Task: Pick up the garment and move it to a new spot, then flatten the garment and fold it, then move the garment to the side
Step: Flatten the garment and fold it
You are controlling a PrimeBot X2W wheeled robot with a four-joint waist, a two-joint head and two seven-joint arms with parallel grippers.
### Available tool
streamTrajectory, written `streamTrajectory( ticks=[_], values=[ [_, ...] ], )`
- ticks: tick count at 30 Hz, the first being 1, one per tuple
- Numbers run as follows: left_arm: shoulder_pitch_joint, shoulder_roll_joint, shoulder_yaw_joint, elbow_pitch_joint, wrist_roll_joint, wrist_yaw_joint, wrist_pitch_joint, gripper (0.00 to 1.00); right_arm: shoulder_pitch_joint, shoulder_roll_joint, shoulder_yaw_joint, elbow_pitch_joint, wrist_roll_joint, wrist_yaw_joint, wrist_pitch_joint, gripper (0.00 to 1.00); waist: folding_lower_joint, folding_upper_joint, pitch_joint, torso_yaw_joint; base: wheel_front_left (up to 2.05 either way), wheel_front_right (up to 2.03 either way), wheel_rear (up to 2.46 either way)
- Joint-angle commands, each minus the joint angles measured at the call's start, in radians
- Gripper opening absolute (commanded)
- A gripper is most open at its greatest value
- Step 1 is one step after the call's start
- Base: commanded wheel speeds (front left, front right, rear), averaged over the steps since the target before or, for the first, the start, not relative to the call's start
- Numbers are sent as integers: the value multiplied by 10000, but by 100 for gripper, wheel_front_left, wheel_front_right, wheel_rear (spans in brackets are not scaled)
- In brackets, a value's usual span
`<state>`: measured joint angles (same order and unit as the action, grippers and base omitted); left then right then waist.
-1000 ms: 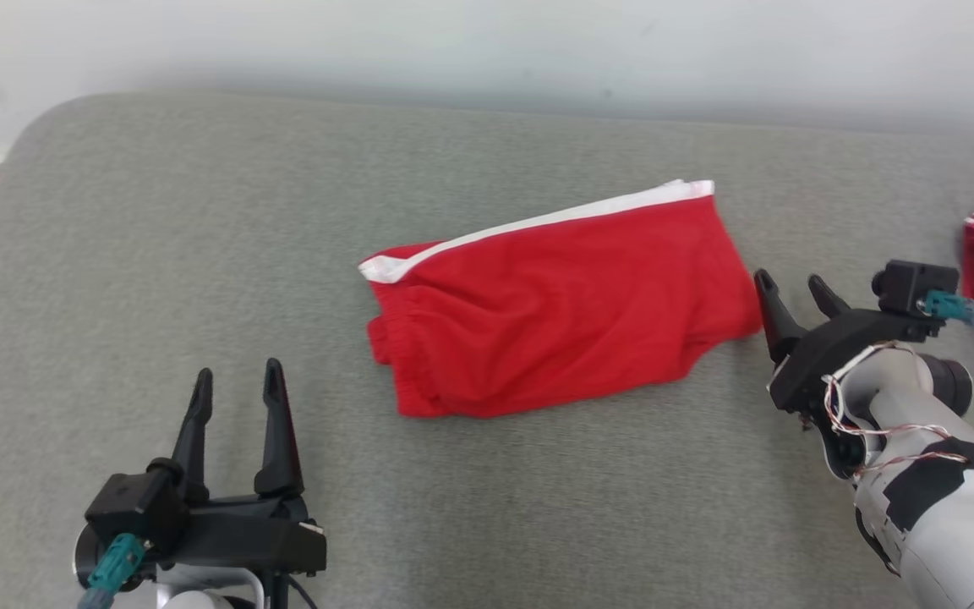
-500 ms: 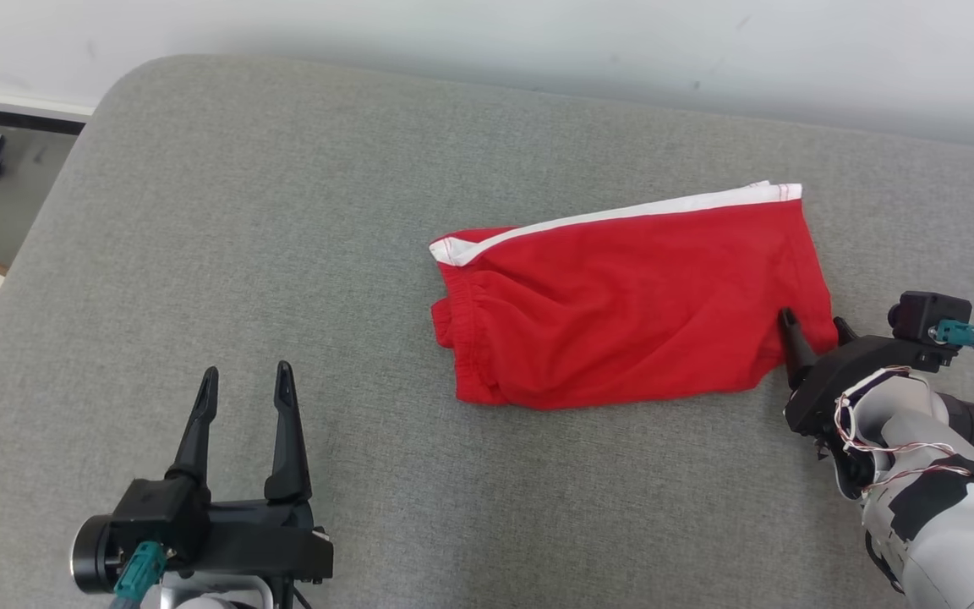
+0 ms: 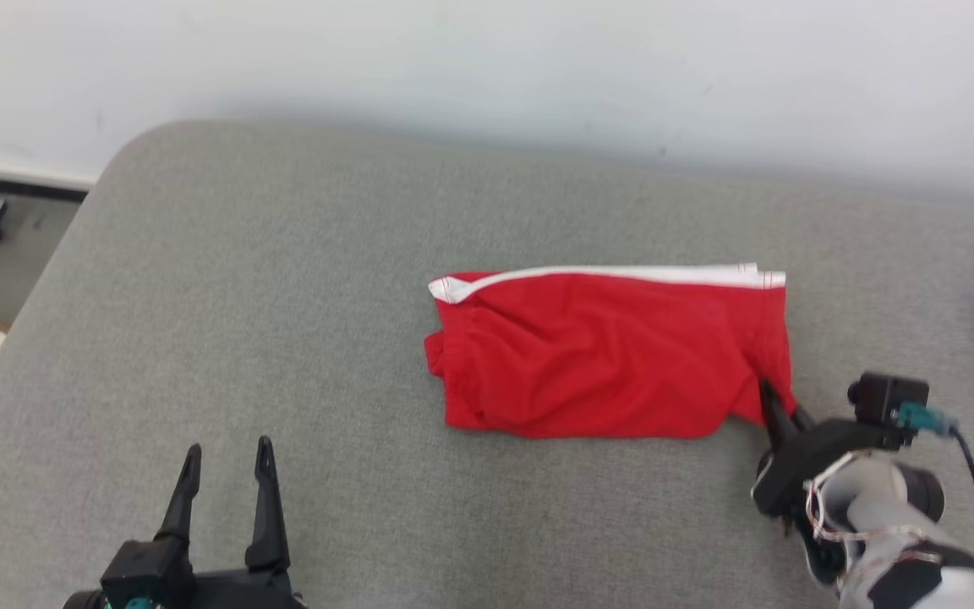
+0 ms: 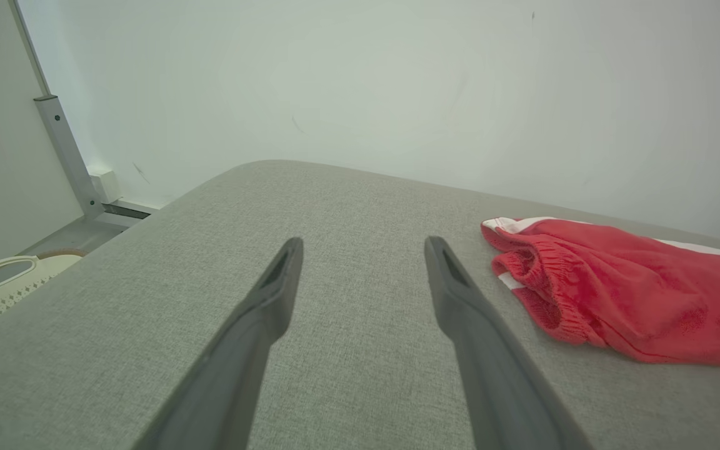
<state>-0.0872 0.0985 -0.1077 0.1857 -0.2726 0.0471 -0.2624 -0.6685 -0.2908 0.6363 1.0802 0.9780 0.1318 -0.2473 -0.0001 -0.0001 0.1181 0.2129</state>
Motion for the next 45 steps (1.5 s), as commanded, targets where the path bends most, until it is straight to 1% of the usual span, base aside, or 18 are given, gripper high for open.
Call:
streamTrajectory(
  ticks=[1, 7, 12, 19, 26, 27, 28, 29, 32, 34, 38, 45],
  values=[
    [234, 79, 34, 94, 130, -40, -20, 100, 495, -126, 118, -276, 76, -24, -73, 0, 1, 1, -735, -459, 0, 0, 0],
    [701, 212, 77, 96, 40, 5, 41, 100, 1857, -579, 332, -1774, 350, -24, -155, 0, 1, 1, -1301, -886, 0, 0, 0],
    [974, 249, 46, -89, -8, 86, 150, 100, 2687, -918, 105, -2795, 571, -24, -166, 0, 1, 1, -1416, -1205, 0, 0, 0],
    [1121, 253, 20, -251, -73, 137, 202, 100, 3309, -1007, -139, -3130, 485, -24, -42, 0, 1, 1, -1397, -1391, 0, 0, 0],
    [1279, 240, 2, -338, -119, 228, 170, 100, 3445, -656, -481, -2943, 135, -25, -94, 0, 1, 1, -1399, -1488, 0, 0, 0],
    [1309, 238, 2, -373, -116, 251, 194, 100, 3454, -605, -569, -2881, 96, -25, -105, 33, 1, 1, -1398, -1490, 0, 0, 0],
    [1330, 236, -2, -416, -117, 289, 217, 100, 3442, -545, -636, -2825, 33, -25, -114, 73, 1, 1, -1394, -1495, 0, 0, 0],
    [1334, 246, -2, -443, -127, 309, 212, 100, 3439, -474, -715, -2750, 26, -25, -105, 100, 1, 1, -1388, -1499, 0, 0, 0],
    [1287, 292, 0, -505, -157, 302, 217, 100, 3410, -374, -929, -2640, -141, -25, -136, 100, 1, 1, -1358, -1501, 0, 0, 0],
    [1247, 283, -27, -592, -150, 364, 254, 100, 3313, -400, -1215, -2520, -264, -25, -163, 100, 1, 1, -1329, -1489, 0, 0, 0],
    [1250, 333, -1, -652, -184, 399, 249, 100, 2971, -480, -1437, -2350, -583, -25, -130, 100, 1, 1, -1278, -1495, 0, 0, 0],
    [1082, 295, -135, -651, -186, 392, 254, 100, 2138, -450, -1387, -1238, -923, -25, 951, 100, 1, 1, -1092, -1314, 0, 0, 0]
  ],
)
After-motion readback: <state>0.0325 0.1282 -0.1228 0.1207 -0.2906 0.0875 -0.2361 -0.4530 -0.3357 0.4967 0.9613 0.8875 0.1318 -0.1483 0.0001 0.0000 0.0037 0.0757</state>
